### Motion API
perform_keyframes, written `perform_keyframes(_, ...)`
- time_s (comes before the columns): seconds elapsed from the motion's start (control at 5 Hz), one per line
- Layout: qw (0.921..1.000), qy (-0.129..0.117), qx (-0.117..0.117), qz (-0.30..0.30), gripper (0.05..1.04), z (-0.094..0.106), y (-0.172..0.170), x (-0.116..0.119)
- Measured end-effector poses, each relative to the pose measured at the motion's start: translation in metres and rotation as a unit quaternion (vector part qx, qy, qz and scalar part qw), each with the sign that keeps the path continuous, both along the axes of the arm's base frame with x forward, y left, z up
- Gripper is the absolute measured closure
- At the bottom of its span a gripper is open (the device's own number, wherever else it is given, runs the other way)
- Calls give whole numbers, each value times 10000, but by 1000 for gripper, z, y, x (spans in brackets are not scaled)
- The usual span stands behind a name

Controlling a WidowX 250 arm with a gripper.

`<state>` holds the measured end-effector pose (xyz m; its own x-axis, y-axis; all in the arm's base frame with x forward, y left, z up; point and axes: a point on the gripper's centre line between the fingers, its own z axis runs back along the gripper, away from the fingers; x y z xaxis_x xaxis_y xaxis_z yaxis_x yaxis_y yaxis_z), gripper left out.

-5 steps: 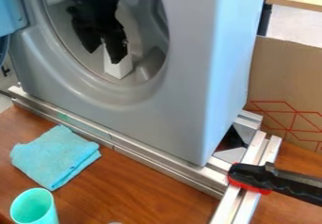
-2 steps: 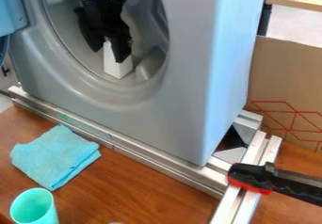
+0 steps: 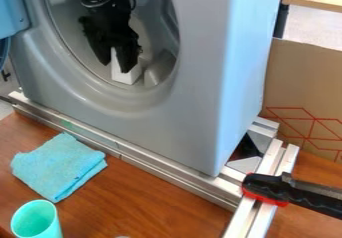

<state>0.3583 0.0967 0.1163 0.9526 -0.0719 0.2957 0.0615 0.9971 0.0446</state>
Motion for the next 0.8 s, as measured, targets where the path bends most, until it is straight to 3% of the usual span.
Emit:
perform_keyframes(0.2, 9996, -124, 159, 192, 441, 16, 1, -18)
perform_keyframes(0.4, 9973, -153, 330, 646, 441, 27, 11, -53)
perform_keyframes(0.6, 9914, -77, 239, 1281, 441, 30, 40, -99)
perform_keyframes(0.8, 9787, 444, 328, 1975, 441, 16, 81, -146)
